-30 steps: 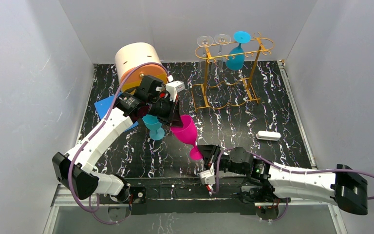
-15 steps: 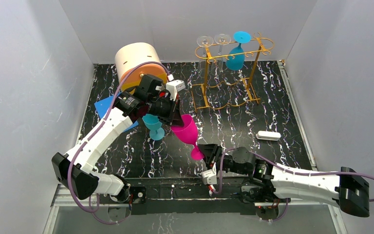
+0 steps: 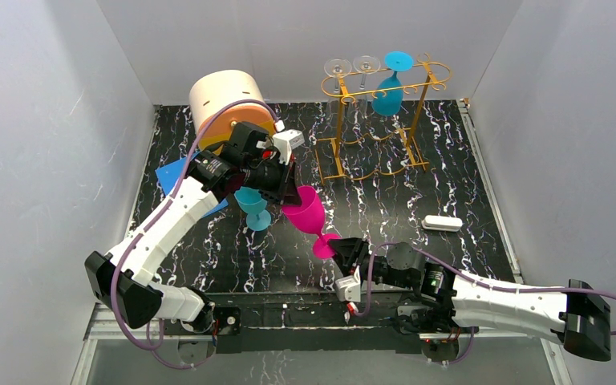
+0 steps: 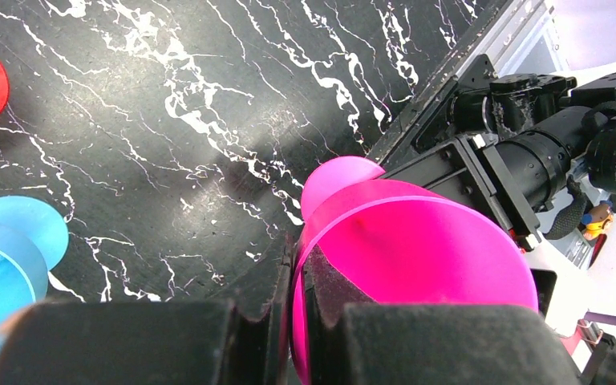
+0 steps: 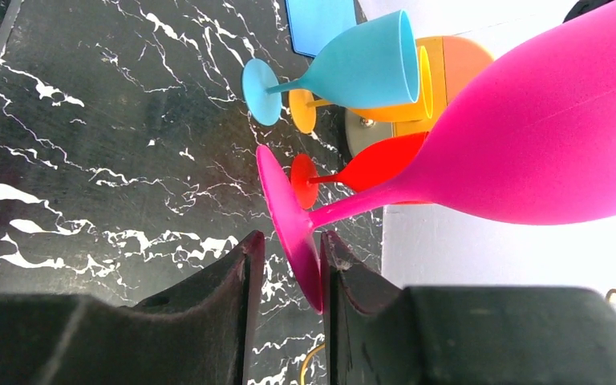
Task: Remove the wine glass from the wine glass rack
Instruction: Place the wine glass at the center of the board.
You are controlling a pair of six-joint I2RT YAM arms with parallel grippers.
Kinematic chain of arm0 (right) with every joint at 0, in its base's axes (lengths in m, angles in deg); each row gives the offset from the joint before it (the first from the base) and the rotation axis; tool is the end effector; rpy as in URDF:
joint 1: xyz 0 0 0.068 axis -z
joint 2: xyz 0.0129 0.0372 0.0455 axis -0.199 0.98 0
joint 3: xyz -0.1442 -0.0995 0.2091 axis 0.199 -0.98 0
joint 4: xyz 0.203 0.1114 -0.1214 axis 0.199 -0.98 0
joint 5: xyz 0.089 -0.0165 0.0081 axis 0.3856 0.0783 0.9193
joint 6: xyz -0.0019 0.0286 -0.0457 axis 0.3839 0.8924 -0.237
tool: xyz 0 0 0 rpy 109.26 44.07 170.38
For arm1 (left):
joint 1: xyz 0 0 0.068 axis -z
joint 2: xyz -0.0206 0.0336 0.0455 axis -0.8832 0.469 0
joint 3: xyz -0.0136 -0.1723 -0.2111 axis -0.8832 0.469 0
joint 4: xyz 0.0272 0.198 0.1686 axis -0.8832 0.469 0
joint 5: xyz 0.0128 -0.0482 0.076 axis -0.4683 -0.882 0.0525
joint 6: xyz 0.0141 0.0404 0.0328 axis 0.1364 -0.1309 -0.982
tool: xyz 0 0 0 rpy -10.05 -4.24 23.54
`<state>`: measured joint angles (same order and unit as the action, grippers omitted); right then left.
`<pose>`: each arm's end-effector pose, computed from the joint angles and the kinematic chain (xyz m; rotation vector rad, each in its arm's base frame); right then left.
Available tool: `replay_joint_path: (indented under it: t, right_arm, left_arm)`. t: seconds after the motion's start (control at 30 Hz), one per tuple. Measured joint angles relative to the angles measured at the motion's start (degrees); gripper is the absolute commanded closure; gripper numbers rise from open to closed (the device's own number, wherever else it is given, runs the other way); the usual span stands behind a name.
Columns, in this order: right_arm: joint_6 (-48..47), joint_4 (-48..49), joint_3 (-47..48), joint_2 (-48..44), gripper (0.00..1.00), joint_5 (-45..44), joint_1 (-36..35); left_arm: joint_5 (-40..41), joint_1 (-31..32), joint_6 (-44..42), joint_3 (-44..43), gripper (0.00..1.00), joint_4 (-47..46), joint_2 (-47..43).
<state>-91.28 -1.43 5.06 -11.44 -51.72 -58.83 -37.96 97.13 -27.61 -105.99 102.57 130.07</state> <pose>0.0585 0.1656 0.2174 -1.5948 0.6243 0.0762 0.2212 -0.1754 0.3807 0.7412 2.2361 -0.9608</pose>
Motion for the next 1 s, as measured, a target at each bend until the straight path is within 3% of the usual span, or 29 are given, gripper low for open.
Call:
replay_joint_path:
  t: [0.1, 0.43, 0.67, 1.0]
  right_arm:
    - [1.27, -0.31, 0.04, 0.00, 0.47, -0.02, 0.00]
    - [5.88, -0.94, 0.07, -0.11, 0.40, -5.16, 0.00]
    - [11.19, 4.92, -1.14, -1.29, 0.32, -12.02, 0.37]
    - [23.69, 9.49, -2.71, -4.48, 0.29, -16.15, 9.49]
  left_arm:
    - [0.74, 0.09, 0.00, 0.00, 1.00, 0.00, 0.00]
    - [4.94, 0.11, 0.04, 0.00, 1.00, -0.26, 0.00]
    - [7.89, 0.42, -0.90, 0.04, 1.00, -0.50, 0.15]
    - [17.38, 2.54, -0.63, 0.59, 1.00, -2.36, 4.79]
